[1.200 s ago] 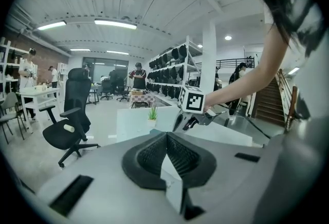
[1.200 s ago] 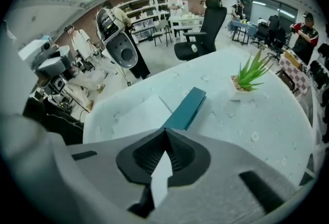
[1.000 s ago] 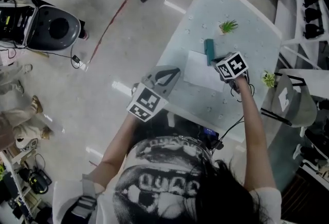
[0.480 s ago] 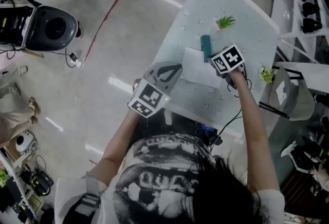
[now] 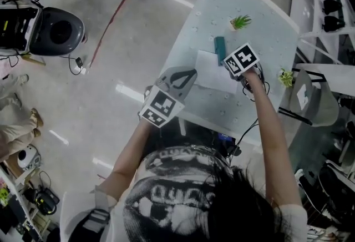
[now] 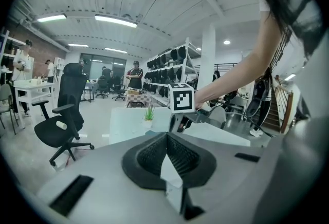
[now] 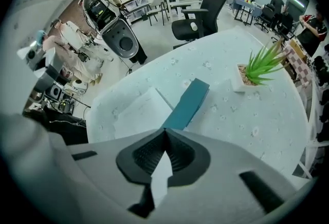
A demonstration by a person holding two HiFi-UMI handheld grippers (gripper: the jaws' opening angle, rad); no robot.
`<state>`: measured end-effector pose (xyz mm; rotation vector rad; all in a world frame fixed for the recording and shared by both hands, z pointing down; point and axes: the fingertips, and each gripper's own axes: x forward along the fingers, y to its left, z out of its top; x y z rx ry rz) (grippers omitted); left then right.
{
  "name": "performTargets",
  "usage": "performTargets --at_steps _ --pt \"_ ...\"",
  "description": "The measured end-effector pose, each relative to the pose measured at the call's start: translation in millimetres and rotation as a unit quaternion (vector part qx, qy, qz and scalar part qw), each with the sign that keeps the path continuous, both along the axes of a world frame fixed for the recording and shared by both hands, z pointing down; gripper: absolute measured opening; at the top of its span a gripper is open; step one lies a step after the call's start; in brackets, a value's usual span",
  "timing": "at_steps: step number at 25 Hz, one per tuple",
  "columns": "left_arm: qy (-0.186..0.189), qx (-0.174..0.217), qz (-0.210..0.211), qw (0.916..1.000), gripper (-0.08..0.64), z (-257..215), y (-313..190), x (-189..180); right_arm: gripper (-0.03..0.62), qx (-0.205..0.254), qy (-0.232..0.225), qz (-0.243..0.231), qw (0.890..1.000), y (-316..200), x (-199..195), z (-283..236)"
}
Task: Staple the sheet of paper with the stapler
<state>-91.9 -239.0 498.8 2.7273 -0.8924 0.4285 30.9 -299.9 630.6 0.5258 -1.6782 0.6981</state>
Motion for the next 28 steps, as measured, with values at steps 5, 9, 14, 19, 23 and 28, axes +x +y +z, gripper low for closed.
performTargets --at_steps 5,9,14,19,23,28 --pt "-0.001 0.006 -0.001 1.0 -0.008 -4.0 -1.9 1.1 0.005 0.001 0.046 -0.015 0.999 4.1 -0.6 5.4" --pt "-0.001 0.012 0.002 0.9999 -0.008 -9.3 -6.9 0.4 0.005 0.009 0.025 0.003 1.0 1.5 0.1 4.1" --pt "-0.005 0.013 0.019 0.9997 -0.008 -14.4 -1.3 6.0 0.005 0.034 -0.016 0.015 0.999 3.6 -0.7 0.4" --pt "-0.016 0.015 0.058 0.9981 -0.008 -15.8 9.8 12.7 -0.003 0.088 -0.055 0.078 0.992 5.8 -3.0 -9.8" --pt "-0.029 0.018 0.081 0.9962 -0.008 -14.6 14.7 19.3 -0.006 0.147 -0.124 0.163 0.968 1.0 0.1 -24.4" --pt "-0.036 0.02 0.093 0.9948 -0.008 -14.1 21.9 28.3 -0.009 0.206 -0.165 0.238 0.934 11.7 16.2 -47.1"
